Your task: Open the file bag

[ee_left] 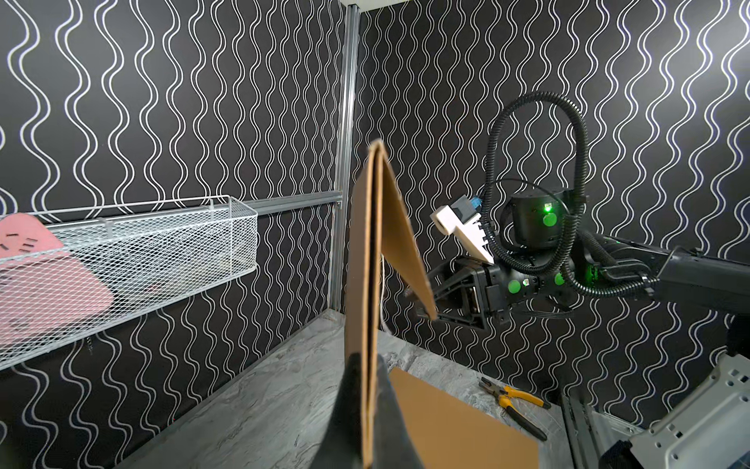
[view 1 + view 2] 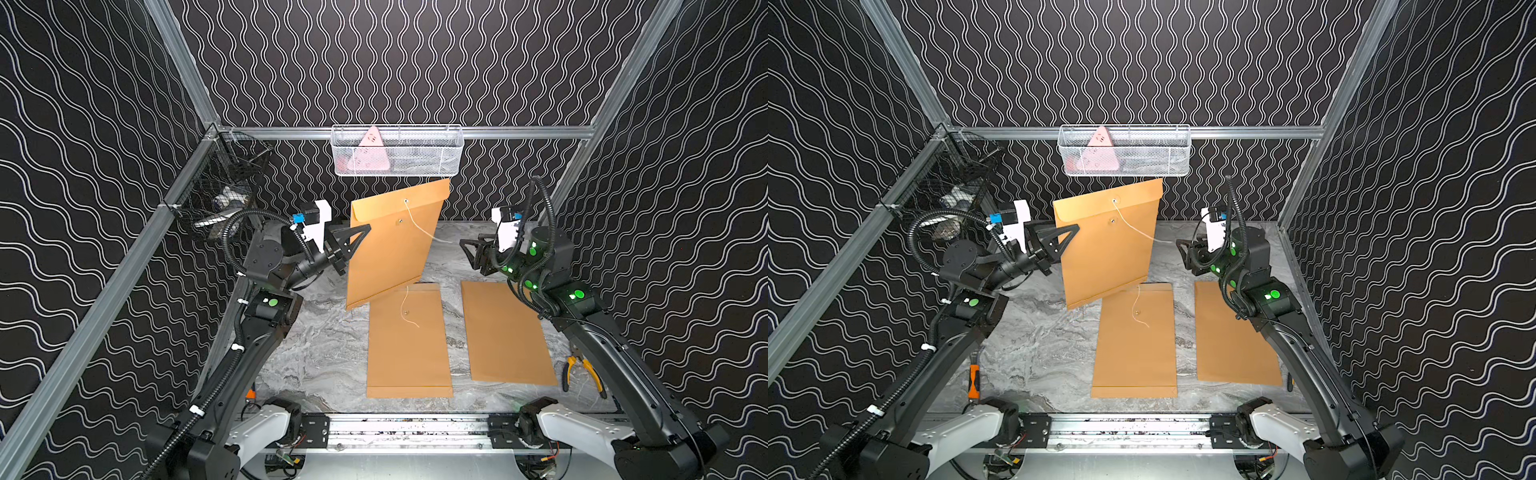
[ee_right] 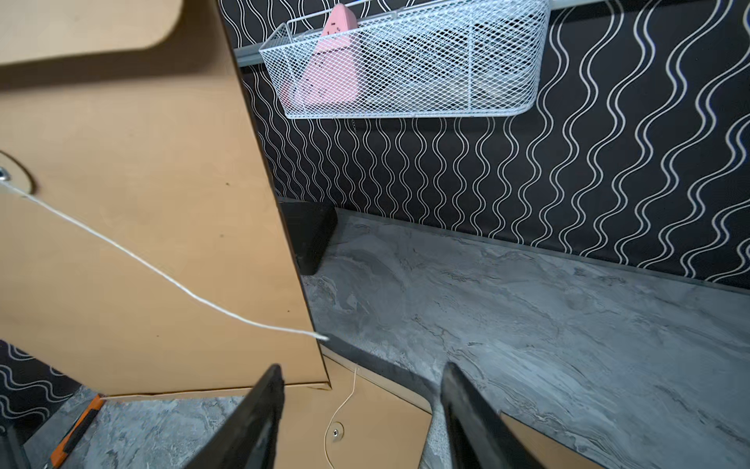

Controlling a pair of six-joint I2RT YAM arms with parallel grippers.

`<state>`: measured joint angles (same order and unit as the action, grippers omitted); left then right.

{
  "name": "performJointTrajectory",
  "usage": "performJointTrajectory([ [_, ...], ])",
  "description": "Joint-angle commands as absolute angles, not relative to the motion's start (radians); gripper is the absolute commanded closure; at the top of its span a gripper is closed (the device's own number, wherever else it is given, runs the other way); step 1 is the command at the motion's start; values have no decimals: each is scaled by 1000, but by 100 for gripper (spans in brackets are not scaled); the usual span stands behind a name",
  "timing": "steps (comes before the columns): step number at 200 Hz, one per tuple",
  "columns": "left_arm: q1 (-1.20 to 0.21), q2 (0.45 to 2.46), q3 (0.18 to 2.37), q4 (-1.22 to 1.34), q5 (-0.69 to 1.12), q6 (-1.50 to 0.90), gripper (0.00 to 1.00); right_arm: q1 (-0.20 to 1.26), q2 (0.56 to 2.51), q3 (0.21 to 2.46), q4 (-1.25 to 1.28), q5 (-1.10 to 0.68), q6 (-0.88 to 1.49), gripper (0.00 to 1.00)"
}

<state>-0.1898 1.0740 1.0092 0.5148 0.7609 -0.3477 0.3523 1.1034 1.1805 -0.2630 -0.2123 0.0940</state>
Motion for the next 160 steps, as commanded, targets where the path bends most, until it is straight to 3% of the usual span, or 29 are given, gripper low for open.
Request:
performJointTrajectory([
  [1,-188,1068,1022,542,779,-341,100,321,1088,1157,-213,-273,121,38],
  [89,-189,1057,1013,561,833,-387,100,298,1152,1167,6,-554,231,37],
  [160,-188,1050,952,680,880,-495,100,297,1248,1211,145,-614,274,36],
])
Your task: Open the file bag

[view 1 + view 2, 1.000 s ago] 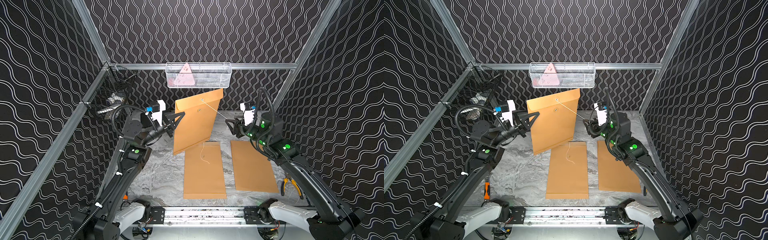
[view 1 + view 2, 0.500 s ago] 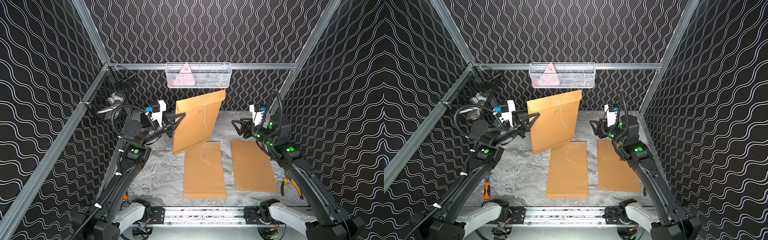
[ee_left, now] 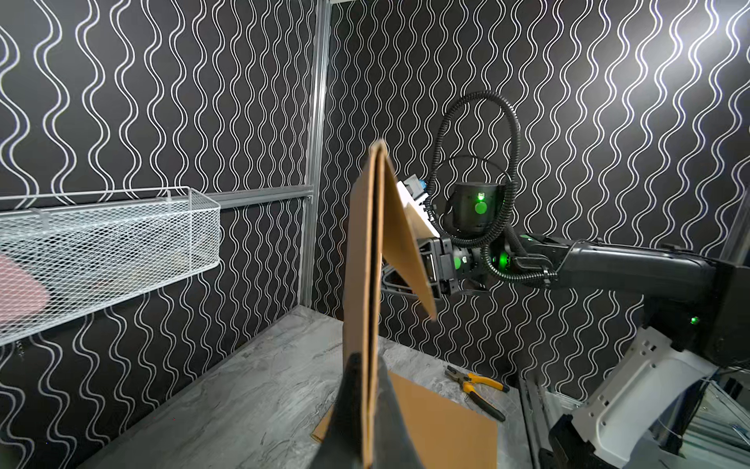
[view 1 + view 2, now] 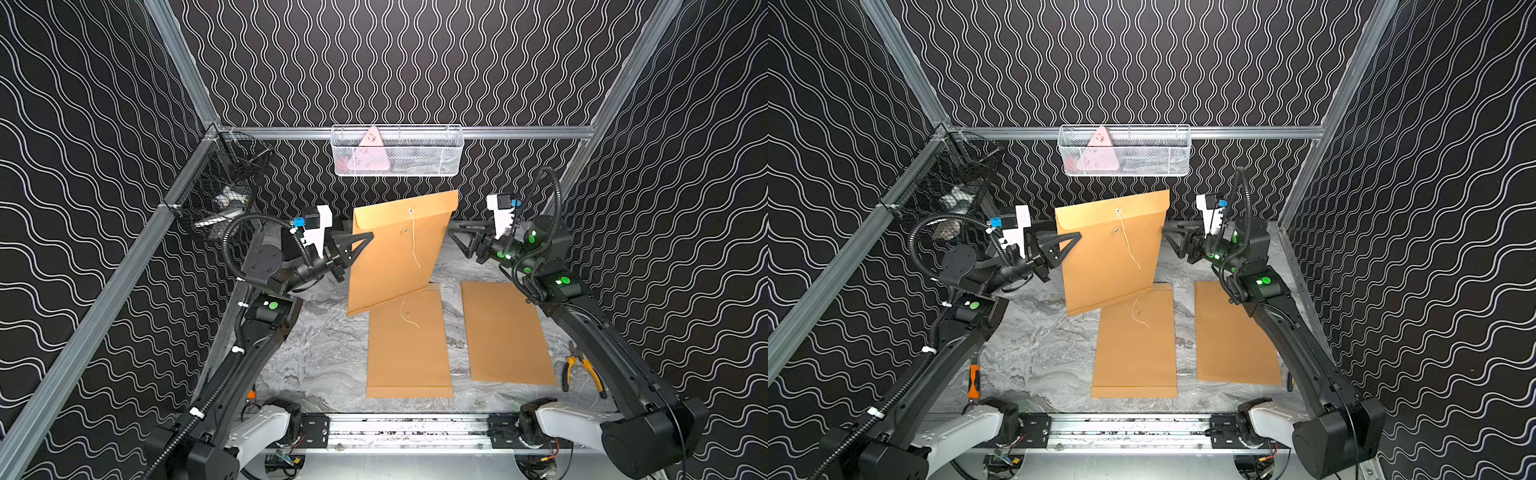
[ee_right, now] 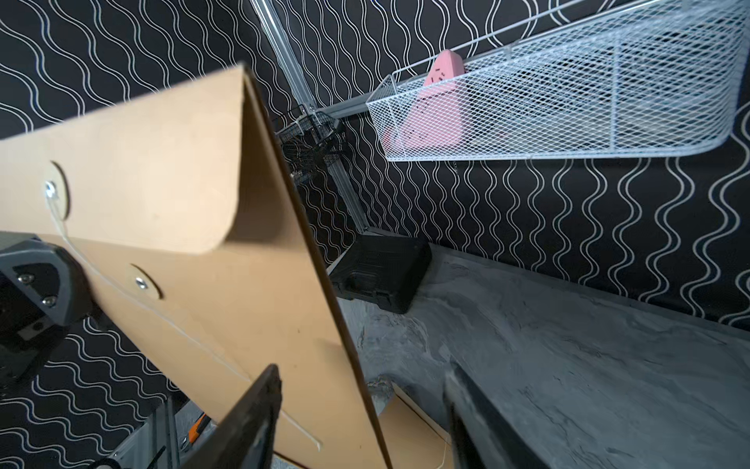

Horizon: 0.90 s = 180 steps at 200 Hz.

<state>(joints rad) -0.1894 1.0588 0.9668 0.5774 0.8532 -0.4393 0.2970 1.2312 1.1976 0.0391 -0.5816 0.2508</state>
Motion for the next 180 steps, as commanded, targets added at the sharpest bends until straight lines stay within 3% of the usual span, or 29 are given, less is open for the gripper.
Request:
performJointTrajectory([
  [1,-188,1049,951,682,881,-497,100,298,1248,1210,147,-615,274,36],
  [180,-190,1102,902,774,971,-573,100,298,1315,1327,229,-799,250,35],
])
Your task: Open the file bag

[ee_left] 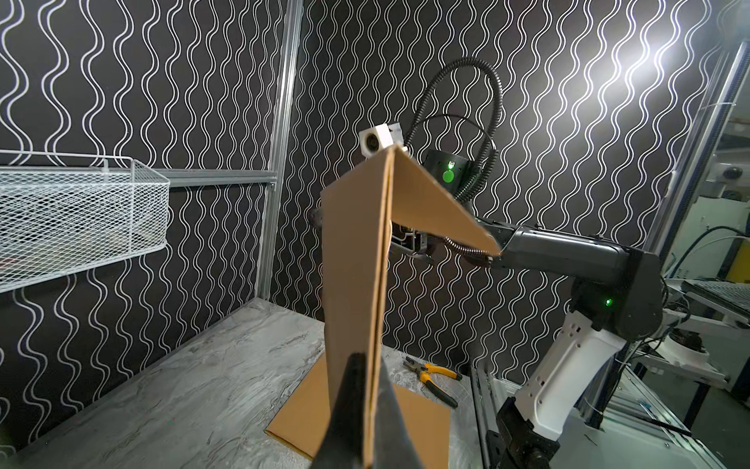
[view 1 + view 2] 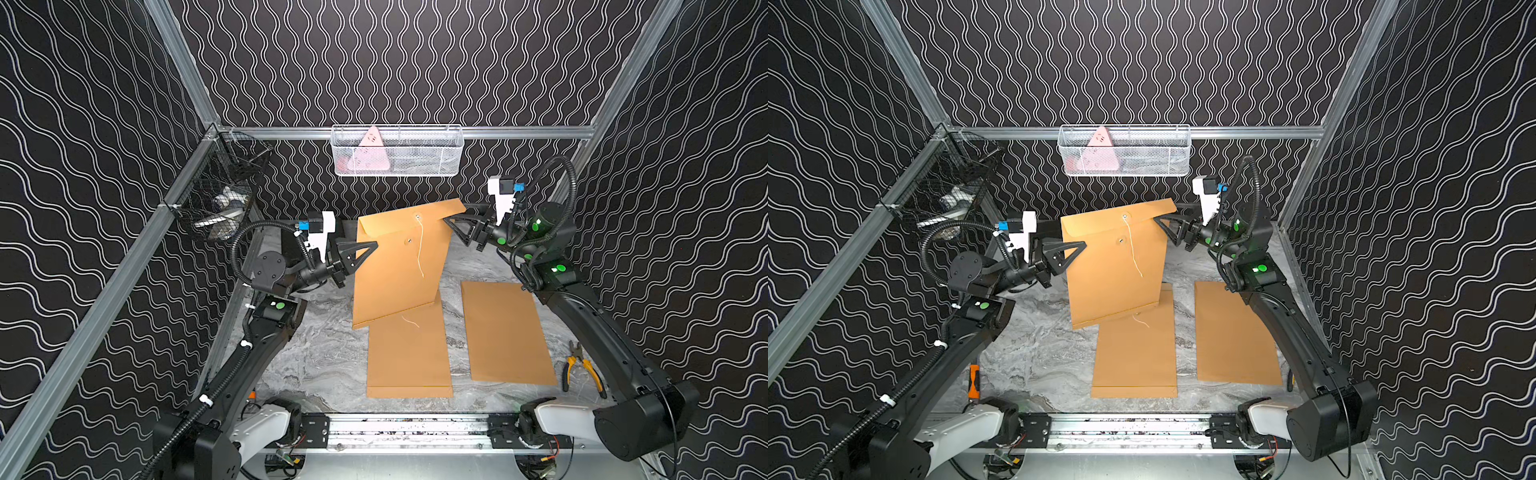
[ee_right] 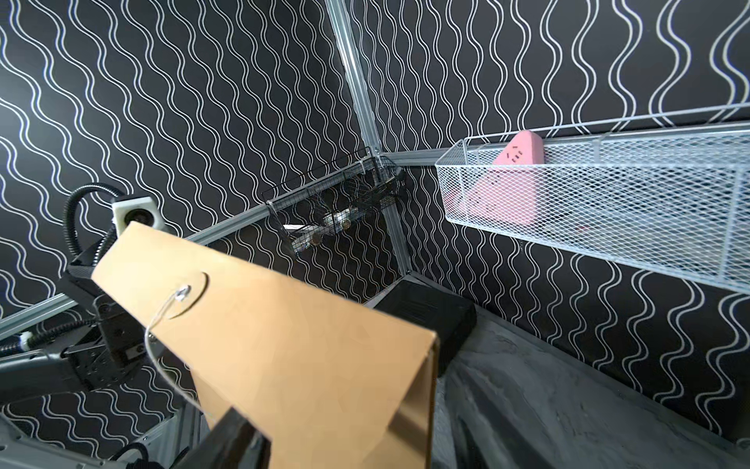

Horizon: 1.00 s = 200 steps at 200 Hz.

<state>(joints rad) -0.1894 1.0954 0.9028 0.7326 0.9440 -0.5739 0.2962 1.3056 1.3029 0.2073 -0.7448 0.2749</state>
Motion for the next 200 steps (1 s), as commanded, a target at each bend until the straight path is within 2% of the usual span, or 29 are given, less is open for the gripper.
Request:
performJointTrajectory([
  [1,-189,1103,902,775,971,-574,100,297,1315,1328,228,-800,250,35],
  [44,-189,1116,908,771,996,-571,100,297,1327,1341,235,-828,247,36],
  [128,-189,1121,905,697,1002,-517,100,297,1319,1355,208,-861,225,47],
  [172,-189,1122,905,637,985,-468,100,297,1298,1353,182,-862,210,55],
  [200,-191,1110,894,614,958,-442,100,297,1290,1351,166,-866,206,70],
])
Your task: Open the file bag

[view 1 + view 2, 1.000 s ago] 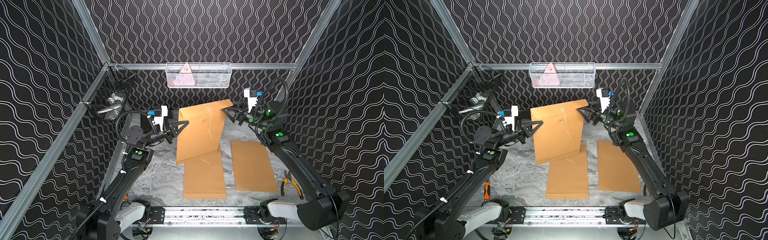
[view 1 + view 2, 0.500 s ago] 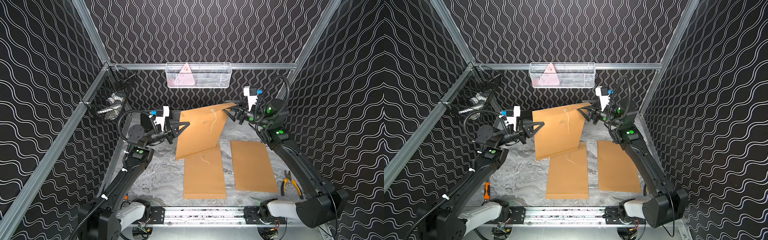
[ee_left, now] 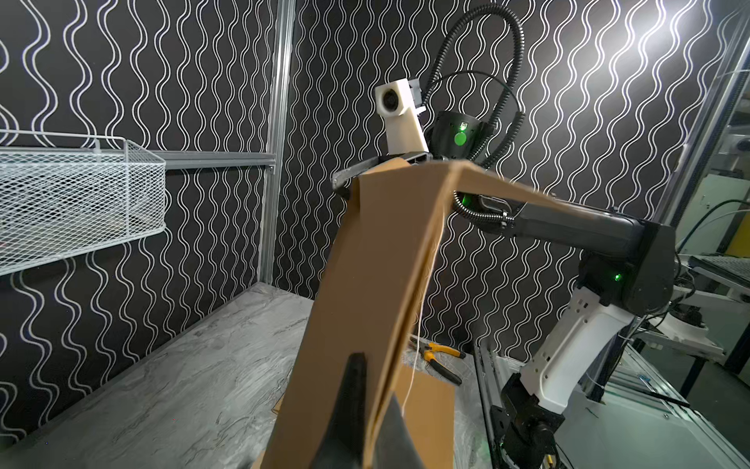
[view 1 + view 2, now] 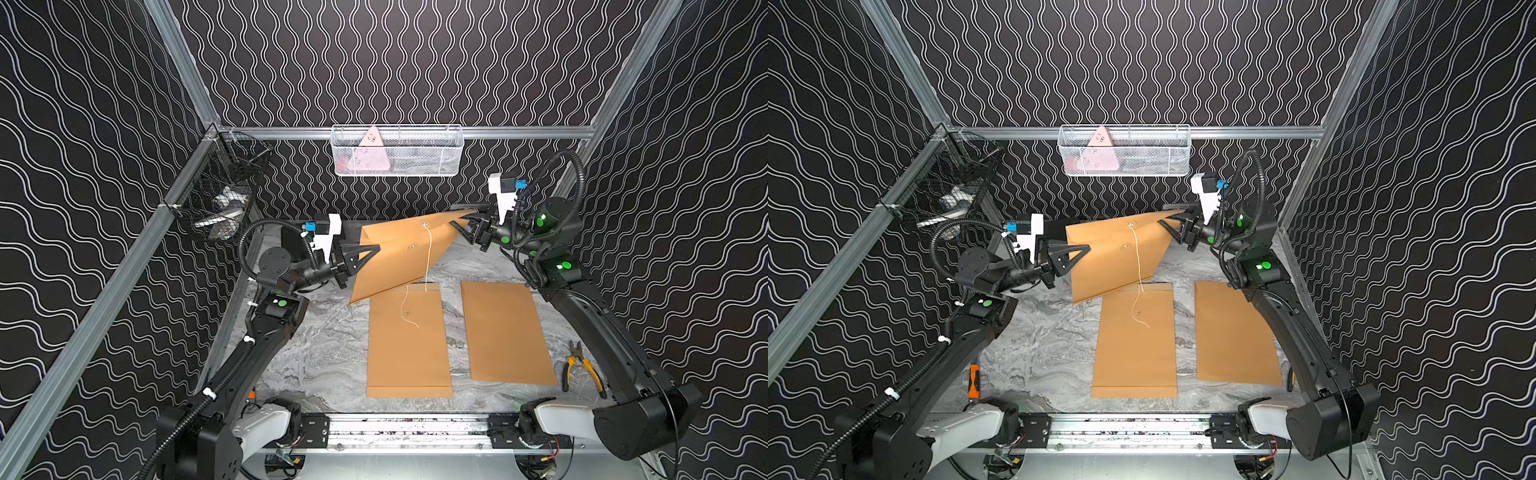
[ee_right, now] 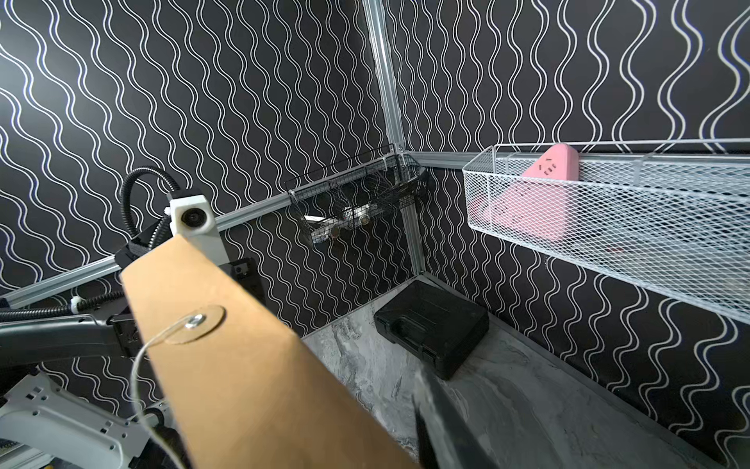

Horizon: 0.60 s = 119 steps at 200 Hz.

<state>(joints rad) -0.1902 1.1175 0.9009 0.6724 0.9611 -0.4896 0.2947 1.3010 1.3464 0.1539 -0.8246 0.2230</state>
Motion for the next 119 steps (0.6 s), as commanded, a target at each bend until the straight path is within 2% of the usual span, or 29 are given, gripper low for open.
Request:
performJointTrajectory([
  [1,-190,1109,894,612,957,-440,100,298,1289,1350,165,-866,206,70],
  [56,-189,1098,903,567,902,-404,100,297,1273,1333,170,-864,209,70],
  [119,-190,1091,891,584,871,-411,100,297,1273,1348,132,-891,193,98],
])
